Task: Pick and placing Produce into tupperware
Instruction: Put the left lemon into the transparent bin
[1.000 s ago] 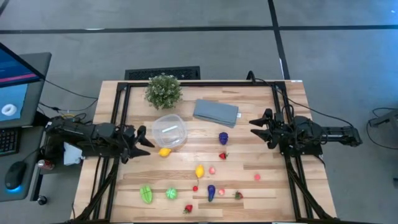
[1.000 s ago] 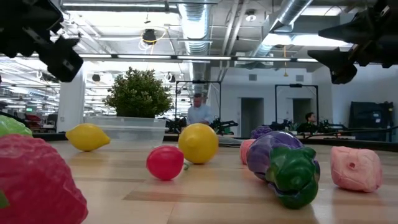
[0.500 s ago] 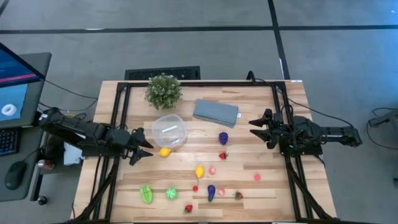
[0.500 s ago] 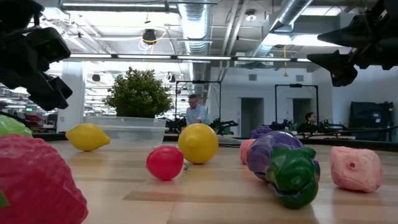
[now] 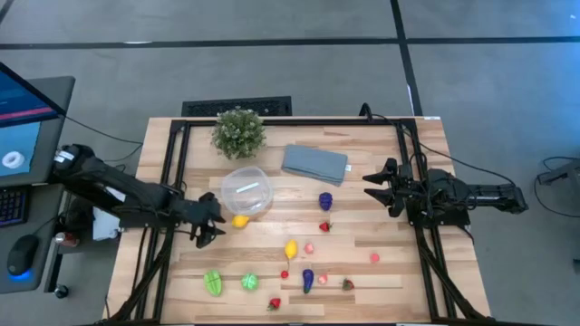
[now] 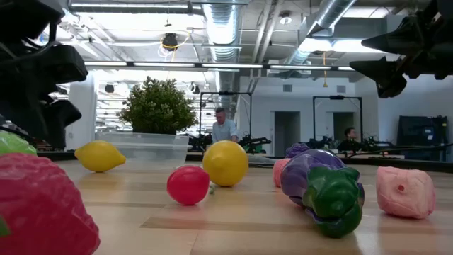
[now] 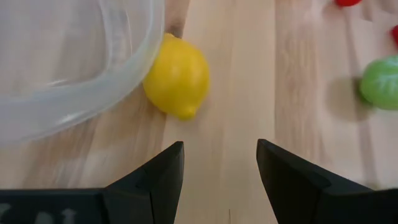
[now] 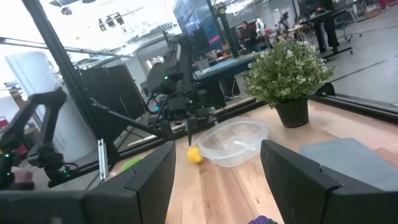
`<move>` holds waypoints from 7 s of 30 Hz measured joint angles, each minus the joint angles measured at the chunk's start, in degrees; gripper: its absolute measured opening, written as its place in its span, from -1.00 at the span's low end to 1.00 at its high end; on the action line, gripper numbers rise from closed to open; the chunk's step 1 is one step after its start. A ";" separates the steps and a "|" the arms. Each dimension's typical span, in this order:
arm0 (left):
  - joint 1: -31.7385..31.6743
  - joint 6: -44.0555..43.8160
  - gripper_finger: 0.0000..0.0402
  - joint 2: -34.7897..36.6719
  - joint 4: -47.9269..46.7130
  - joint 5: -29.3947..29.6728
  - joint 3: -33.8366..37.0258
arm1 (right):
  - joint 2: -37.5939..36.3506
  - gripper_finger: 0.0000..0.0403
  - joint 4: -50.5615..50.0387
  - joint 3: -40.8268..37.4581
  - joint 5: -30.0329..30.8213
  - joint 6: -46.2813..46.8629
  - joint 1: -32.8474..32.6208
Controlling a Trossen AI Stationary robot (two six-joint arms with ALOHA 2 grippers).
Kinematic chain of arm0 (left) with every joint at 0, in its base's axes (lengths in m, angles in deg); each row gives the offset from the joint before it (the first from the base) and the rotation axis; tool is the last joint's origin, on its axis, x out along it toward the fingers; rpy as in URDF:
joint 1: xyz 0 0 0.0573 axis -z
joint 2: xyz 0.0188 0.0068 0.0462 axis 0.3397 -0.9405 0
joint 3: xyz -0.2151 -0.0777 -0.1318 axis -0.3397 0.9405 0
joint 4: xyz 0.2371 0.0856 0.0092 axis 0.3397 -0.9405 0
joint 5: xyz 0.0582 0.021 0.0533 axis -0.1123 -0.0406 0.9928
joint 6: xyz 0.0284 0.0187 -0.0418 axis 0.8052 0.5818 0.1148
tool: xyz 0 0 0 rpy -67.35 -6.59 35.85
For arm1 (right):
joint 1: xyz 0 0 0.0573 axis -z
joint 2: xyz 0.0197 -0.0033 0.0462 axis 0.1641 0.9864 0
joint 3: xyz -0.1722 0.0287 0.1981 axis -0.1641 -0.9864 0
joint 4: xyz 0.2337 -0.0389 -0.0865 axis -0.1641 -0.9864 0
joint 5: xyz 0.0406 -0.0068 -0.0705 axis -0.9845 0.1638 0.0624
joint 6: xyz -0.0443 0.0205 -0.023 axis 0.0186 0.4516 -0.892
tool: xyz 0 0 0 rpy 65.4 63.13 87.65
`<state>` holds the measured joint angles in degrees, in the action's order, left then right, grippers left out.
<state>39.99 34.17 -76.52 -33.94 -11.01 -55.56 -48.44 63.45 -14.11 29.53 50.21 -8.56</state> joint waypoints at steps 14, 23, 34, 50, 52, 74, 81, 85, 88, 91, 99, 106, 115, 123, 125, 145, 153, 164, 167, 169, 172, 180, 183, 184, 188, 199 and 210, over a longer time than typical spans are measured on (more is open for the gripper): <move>7.29 -9.25 -0.04 -18.88 -0.72 11.68 -7.58 | -0.01 0.29 -0.69 0.00 -0.02 -1.18 -0.01; 8.46 -12.57 -0.04 -21.10 -0.56 17.10 -7.99 | 0.00 0.29 -1.18 0.00 -0.19 -1.18 -0.11; 8.46 -11.97 -0.04 -21.07 1.33 20.54 -7.99 | 0.00 0.29 -1.18 0.00 -0.52 -1.15 -0.11; 8.84 -8.09 -0.04 -21.05 9.00 17.42 -7.99 | 0.00 0.29 -2.01 0.00 -1.50 -1.01 -0.11; 9.33 -8.06 -0.04 -21.05 9.98 17.24 -7.99 | 0.00 0.29 -2.01 0.00 -1.52 -0.61 -0.11; 14.76 1.44 -0.04 -25.63 17.21 17.43 -13.32 | 0.00 0.29 -2.14 0.00 -1.51 -0.55 -0.11; 13.16 21.75 -0.04 -34.78 8.74 19.54 -24.07 | -0.02 0.29 -2.01 0.00 -1.53 -1.07 -0.11; 11.18 29.03 -0.04 -39.25 2.59 21.00 -30.14 | -0.02 0.29 -2.01 0.00 -1.53 -0.69 -0.11; 9.81 33.50 -0.04 -41.92 -0.05 21.14 -33.49 | -0.02 0.29 -2.01 0.00 -1.53 0.22 -0.11; 8.57 38.44 -0.04 -44.26 -0.44 20.11 -35.64 | -0.02 0.29 -2.14 0.00 -1.53 0.33 -0.11; 5.50 45.16 -0.04 -46.36 -0.54 16.59 -39.41 | 0.00 0.29 -3.38 0.00 -1.53 0.33 -0.11; 2.36 52.79 -0.04 -46.36 -0.56 15.83 -41.95 | -0.02 0.29 -3.45 0.00 -1.53 0.33 -0.11; -2.78 55.76 -0.04 -46.36 -0.50 8.19 -46.16 | -0.02 0.29 -3.61 0.00 -1.57 0.38 -0.11; -2.43 49.91 -0.04 -46.36 -4.02 7.16 -46.17 | 3.08 0.29 -3.91 0.00 -3.56 -0.51 -0.64; -1.91 48.14 -0.04 -46.36 -5.31 7.19 -46.17 | 4.40 0.29 -3.90 0.00 -3.52 -3.32 -1.60; 5.14 28.42 -0.04 -46.36 -10.69 5.87 -46.16 | 15.17 0.29 12.98 0.62 -2.57 -19.19 -9.42; 3.92 28.85 -0.04 -46.36 -9.26 6.20 -46.13 | 22.34 0.29 14.75 0.74 1.70 -18.74 -9.40; 3.36 32.37 -0.04 -46.34 -3.94 6.82 -46.10 | 34.54 0.29 16.45 6.66 1.73 -19.96 -10.76; 3.84 35.97 -0.04 -46.34 -2.60 6.94 -46.10 | 38.34 0.29 16.44 8.87 1.70 -20.88 -11.47; 3.87 38.90 -0.04 -46.34 -1.44 6.61 -46.07 | 40.49 0.29 16.51 10.11 1.71 -21.13 -11.65; 3.87 42.95 -0.04 -46.34 0.56 5.72 -45.84 | 42.91 0.29 16.38 11.44 1.73 -21.13 -11.65; 2.83 51.22 -0.04 -46.34 3.09 5.56 -45.82 | 43.97 0.29 16.40 12.20 2.00 -20.73 -11.65; 1.52 53.03 -0.04 -46.34 3.05 5.60 -45.80 | 43.52 0.29 16.68 12.20 3.04 -20.72 -11.63; 1.02 53.03 -0.04 -46.34 3.06 5.59 -45.80 | 43.54 0.29 16.62 12.20 3.37 -20.72 -11.63; -2.49 49.00 -0.04 -46.34 5.83 6.92 -45.80 | 43.55 0.29 16.55 12.20 4.84 -20.72 -11.62; -14.18 41.62 -0.04 -49.51 9.02 3.66 -47.46 | 43.69 0.29 16.23 12.20 4.89 -20.98 -10.01; -17.57 38.10 -0.04 -65.80 -5.65 3.10 -65.63 | 42.45 0.29 10.58 12.22 4.83 -19.17 -10.78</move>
<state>22.43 72.27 -142.32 -39.59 -7.92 -121.19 -5.99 74.03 -1.89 34.36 31.04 -19.34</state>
